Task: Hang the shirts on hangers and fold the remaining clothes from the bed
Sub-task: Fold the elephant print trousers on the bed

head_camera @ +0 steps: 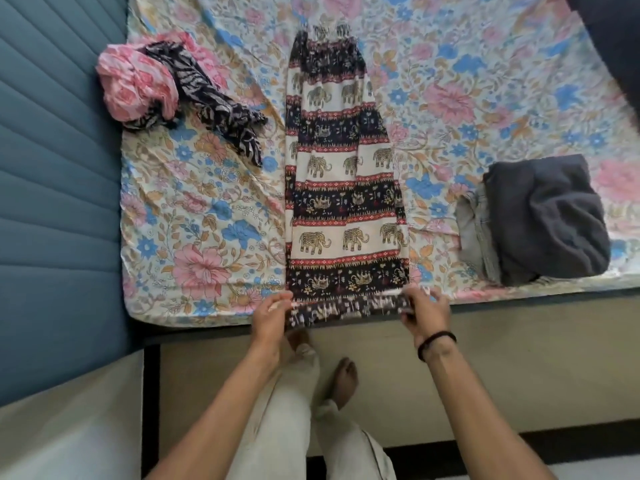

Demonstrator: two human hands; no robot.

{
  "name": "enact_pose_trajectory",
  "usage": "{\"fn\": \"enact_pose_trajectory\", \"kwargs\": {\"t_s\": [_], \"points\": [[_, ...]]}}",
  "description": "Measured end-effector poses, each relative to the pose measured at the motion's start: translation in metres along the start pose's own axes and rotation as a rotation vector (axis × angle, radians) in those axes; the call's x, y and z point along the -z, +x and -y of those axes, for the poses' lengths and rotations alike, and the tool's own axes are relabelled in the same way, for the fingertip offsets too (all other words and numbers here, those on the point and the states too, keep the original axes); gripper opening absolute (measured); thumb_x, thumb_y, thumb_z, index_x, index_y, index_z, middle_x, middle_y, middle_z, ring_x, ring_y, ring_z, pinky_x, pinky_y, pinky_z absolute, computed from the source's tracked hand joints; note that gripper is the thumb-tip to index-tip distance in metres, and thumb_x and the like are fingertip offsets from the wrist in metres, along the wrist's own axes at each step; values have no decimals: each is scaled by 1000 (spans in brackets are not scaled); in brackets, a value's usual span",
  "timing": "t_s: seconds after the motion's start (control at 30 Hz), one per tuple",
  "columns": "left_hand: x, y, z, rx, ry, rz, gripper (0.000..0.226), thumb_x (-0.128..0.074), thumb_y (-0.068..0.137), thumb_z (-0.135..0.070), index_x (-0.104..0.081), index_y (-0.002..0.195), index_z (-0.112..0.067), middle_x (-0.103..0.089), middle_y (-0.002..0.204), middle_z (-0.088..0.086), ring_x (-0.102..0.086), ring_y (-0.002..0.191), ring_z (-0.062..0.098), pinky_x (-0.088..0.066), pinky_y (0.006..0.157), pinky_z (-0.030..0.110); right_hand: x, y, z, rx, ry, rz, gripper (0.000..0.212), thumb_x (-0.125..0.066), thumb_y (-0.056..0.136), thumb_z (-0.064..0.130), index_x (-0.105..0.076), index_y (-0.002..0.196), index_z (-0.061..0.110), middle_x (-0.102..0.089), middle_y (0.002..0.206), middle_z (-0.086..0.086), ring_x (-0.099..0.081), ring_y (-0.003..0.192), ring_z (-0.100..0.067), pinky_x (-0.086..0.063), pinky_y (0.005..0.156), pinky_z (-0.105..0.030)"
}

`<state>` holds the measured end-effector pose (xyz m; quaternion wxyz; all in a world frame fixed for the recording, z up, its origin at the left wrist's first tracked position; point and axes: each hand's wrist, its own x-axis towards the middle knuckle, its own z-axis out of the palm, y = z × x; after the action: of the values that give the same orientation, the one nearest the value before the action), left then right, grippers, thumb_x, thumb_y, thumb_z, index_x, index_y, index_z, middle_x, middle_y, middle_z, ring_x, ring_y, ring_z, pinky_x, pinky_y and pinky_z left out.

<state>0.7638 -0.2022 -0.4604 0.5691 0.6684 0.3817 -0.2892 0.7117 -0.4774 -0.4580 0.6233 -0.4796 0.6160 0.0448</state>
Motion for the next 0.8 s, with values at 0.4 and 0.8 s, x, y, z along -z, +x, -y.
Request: {"fn": "enact_pose_trajectory", "kwargs": {"t_s": [0.4,0.8], "points": [[-44,109,-113,-245,261,50,51,-51,104,-46,-32,147,-27,-60,132,7,-70,98,30,-57,75,36,-117,79,79,353,-405,-162,56,-71,96,38,-43,141,19,-63,127,-9,-64,111,-25,-57,87,-38],[-49,113,-43,-1011,1586,338,99,-56,82,11,-6,162,-21,2,169,13,4,157,34,7,126,52,-54,100,12,1091,-1946,117,116,-61,56,-20,-36,160,24,-26,166,-20,-19,147,-48,-30,113,-67]]}}
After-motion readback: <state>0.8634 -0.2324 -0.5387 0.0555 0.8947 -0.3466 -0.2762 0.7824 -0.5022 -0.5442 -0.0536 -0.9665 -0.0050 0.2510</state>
